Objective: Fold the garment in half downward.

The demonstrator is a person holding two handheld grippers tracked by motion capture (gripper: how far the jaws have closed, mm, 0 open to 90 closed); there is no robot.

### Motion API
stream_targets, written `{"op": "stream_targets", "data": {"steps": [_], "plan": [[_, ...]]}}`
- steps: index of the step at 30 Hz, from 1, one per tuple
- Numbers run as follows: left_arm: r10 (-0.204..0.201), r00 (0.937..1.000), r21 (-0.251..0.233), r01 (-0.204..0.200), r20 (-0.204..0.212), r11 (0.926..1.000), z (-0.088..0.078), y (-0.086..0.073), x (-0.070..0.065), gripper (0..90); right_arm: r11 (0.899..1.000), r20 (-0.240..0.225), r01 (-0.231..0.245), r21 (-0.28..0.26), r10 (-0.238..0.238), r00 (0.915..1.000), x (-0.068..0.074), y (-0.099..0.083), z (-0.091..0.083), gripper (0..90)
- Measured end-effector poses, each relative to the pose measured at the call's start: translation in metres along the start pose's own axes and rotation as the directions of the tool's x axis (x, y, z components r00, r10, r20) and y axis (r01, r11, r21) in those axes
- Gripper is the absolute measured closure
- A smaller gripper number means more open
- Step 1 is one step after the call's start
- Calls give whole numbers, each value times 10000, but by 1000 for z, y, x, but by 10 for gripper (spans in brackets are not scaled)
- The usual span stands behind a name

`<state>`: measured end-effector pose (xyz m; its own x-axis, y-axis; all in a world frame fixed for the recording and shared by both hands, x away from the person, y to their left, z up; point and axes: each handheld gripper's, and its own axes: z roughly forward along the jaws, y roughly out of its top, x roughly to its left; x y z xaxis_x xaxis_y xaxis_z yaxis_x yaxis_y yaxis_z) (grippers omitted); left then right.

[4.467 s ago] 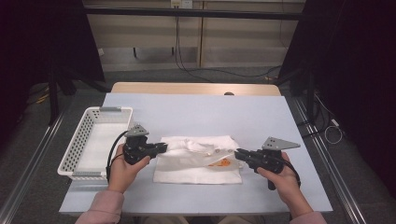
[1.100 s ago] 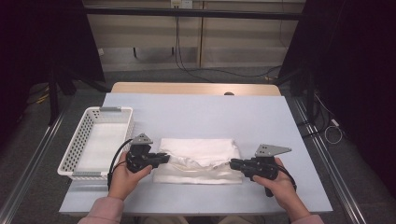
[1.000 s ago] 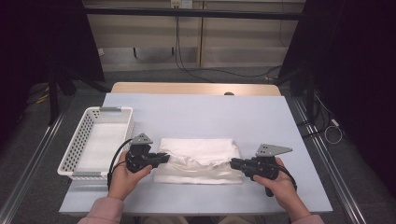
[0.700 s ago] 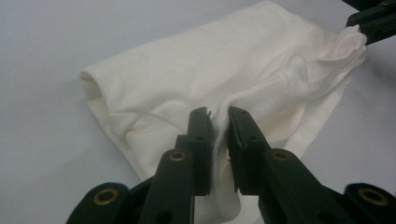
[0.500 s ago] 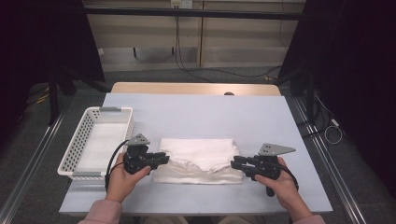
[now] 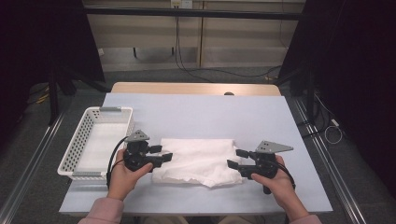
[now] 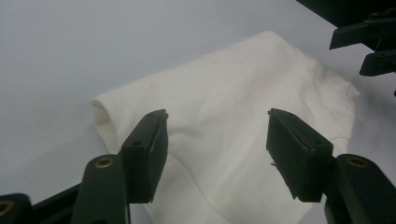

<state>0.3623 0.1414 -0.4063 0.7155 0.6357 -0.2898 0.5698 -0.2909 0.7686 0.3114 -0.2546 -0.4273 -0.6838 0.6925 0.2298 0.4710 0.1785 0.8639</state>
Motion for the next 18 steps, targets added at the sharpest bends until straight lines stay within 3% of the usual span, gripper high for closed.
{"op": "stream_targets", "data": {"steps": [3,8,9,13,18], "plan": [[91,9996,4,-91,-269,10000,3,2,1,292,9999,152,111,35,-112,9998,2,2,2,340],[89,9988,-156,-96,-472,9998,7,6,3,218,9998,394,174,18,-175,9991,4,4,5,290],[-107,9992,-173,100,-398,9998,8,7,3,206,9998,463,177,9,-178,9988,4,4,5,286],[-2,9988,-168,-6,-482,9999,10,11,6,176,9996,583,282,20,-282,9979,6,6,7,262],[-58,9983,-274,42,-582,9996,12,14,8,156,10000,798,8,-4,-8,9968,7,7,9,216]]}}
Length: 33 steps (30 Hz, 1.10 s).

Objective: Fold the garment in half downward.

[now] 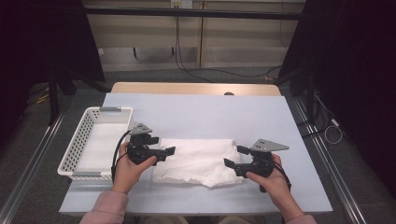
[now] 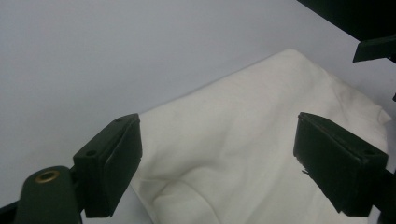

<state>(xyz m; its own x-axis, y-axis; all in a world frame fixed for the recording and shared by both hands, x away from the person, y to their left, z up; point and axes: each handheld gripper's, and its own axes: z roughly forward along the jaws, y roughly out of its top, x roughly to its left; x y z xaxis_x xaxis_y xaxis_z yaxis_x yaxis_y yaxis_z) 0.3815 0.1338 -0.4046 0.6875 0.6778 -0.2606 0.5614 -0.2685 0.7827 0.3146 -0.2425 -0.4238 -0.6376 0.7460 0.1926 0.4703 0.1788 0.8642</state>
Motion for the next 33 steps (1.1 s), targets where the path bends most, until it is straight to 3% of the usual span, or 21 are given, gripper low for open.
{"op": "stream_targets", "data": {"steps": [5,9,11,16,17,18,20,33], "plan": [[70,10000,107,-70,-9,9999,2,3,2,145,10000,43,19,75,-20,10000,2,0,2,188],[-100,9999,190,99,19,9998,4,3,4,143,9999,83,82,91,-83,9999,5,1,5,177],[49,9999,171,-47,-89,9998,5,5,5,138,9999,99,149,61,-149,9998,7,2,7,173],[-11,9999,48,12,-100,10000,5,7,6,133,9998,120,183,52,-183,9998,10,3,10,163],[91,9999,154,-89,-125,9998,5,8,7,130,9999,47,112,15,-112,9999,11,3,11,163],[-149,9999,116,149,-28,9998,5,8,5,127,9999,58,158,28,-159,9999,11,3,11,163],[45,10000,195,-43,-70,9998,6,9,7,119,9998,-40,192,44,-192,9998,12,4,13,163],[21,9997,120,-18,-241,9999,11,15,11,107,9989,-478,428,183,-419,9980,24,6,26,169]]}}
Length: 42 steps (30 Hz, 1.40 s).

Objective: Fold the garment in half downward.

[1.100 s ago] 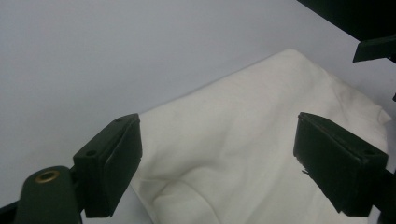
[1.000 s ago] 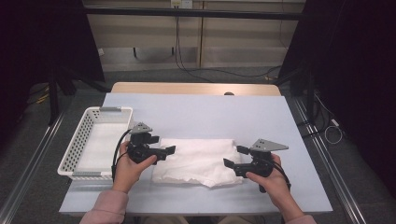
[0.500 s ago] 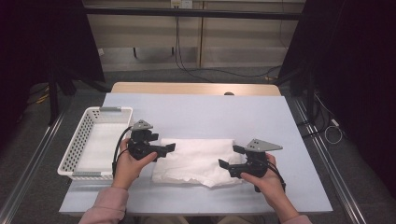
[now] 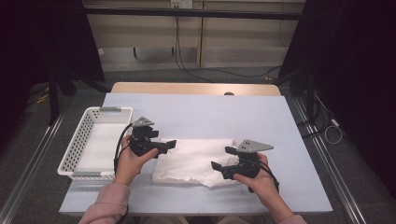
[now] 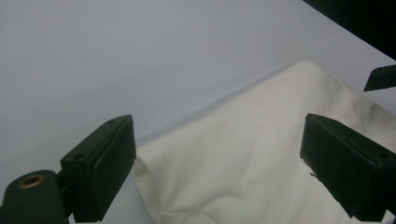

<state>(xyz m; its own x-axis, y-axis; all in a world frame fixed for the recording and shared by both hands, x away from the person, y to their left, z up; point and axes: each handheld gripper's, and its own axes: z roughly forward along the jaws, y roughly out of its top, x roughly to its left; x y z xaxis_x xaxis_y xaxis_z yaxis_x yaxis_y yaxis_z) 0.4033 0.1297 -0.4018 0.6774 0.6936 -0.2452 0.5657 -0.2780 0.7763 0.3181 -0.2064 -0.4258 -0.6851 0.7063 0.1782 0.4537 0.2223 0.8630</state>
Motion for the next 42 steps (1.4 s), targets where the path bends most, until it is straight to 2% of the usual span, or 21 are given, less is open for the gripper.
{"op": "stream_targets", "data": {"steps": [2,3,4,8,9,10,11,13,15,18,19,26,27,31,32,33,34,37,38,40,42], "plan": [[30,10000,9,-30,-66,10000,0,1,1,105,10000,7,32,-5,-32,10000,1,1,2,165],[360,9993,233,-358,-67,9991,0,3,3,105,10000,0,-32,20,32,10000,2,1,3,165],[-159,9999,-167,158,-39,9997,2,2,-1,105,10000,-27,-4,18,4,10000,3,1,4,163],[-126,9999,-47,125,-94,9999,4,4,2,105,10000,-28,42,15,-42,10000,5,2,6,165],[136,9998,173,-135,-108,9998,3,5,5,105,10000,-67,31,-6,-31,10000,5,2,7,164],[-41,10000,87,42,-56,10000,5,5,5,105,10000,-39,11,-16,-11,10000,6,2,8,160],[113,9999,389,-113,-6,9992,4,6,6,105,10000,-52,28,-12,-28,10000,6,2,8,160],[-378,9992,-102,376,-122,9992,8,6,4,102,10000,-69,9,-1,-9,10000,7,3,9,157],[124,9998,268,-120,-159,9996,7,7,7,102,10000,-84,32,-4,-32,10000,8,4,10,156],[-304,9993,-15,304,-222,9995,11,8,3,101,10000,-105,99,14,-98,9999,10,5,12,156],[222,9997,426,-215,-144,9989,9,8,7,101,9999,-143,157,-12,-157,9998,10,5,13,153],[198,9995,415,-188,-237,9990,14,9,8,100,9997,-270,243,75,-241,9993,16,7,18,155],[-285,9994,137,287,-190,9995,16,9,5,100,9995,-282,293,86,-291,9992,16,8,19,155],[-360,9992,177,362,-156,9992,18,9,5,98,9996,-333,271,86,-268,9991,20,9,24,148],[131,9996,431,-121,-232,9990,17,10,8,98,9995,-308,280,127,-276,9991,21,10,25,149],[178,9996,520,-167,-211,9985,17,10,8,98,9995,-353,286,127,-281,9990,22,10,26,150],[-225,9994,247,231,-246,9994,19,10,7,98,9995,-382,298,132,-293,9988,23,10,27,152],[-499,9986,207,503,-191,9985,19,9,6,98,9995,-456,302,124,-296,9985,25,11,30,156],[-3,9997,596,17,-231,9982,18,9,9,98,9992,-481,375,154,-367,9982,26,12,31,158],[-323,9990,118,327,-322,9994,19,9,7,98,9990,-472,422,148,-414,9980,27,13,32,159],[-282,9990,109,286,-359,9995,19,9,7,98,9991,-574,406,141,-397,9976,29,14,34,168]]}}
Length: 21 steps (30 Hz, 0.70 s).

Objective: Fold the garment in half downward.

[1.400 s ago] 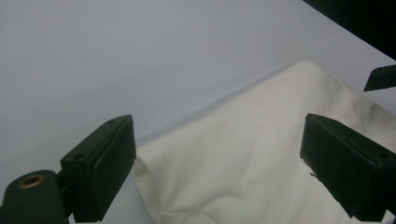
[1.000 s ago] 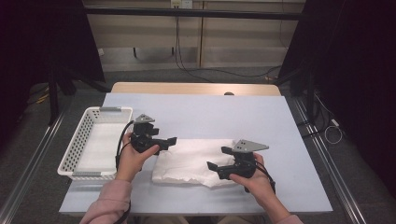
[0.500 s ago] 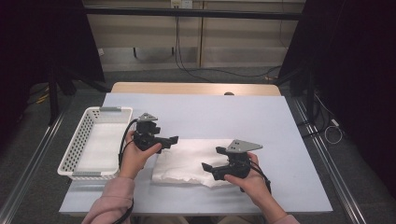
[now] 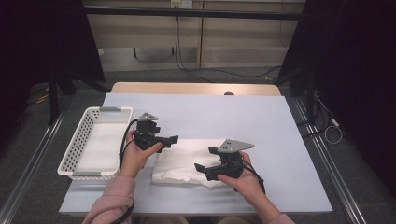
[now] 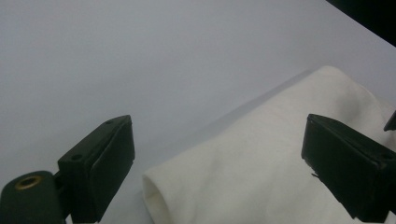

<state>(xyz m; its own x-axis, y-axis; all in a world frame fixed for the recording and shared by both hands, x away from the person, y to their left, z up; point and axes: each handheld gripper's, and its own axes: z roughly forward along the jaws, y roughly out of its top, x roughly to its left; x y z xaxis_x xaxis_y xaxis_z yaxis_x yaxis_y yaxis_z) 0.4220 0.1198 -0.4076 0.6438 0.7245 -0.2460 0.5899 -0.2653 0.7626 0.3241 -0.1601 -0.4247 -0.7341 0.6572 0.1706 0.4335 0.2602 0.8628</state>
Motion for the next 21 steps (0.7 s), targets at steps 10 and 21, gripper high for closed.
{"op": "stream_targets", "data": {"steps": [10,21], "plan": [[352,9993,295,-347,-159,9990,-3,-1,9,98,9992,-510,199,347,-181,9985,9,4,13,167],[301,9994,149,-298,-191,9994,-2,1,7,98,9982,-611,426,428,-399,9973,18,5,24,140]]}}
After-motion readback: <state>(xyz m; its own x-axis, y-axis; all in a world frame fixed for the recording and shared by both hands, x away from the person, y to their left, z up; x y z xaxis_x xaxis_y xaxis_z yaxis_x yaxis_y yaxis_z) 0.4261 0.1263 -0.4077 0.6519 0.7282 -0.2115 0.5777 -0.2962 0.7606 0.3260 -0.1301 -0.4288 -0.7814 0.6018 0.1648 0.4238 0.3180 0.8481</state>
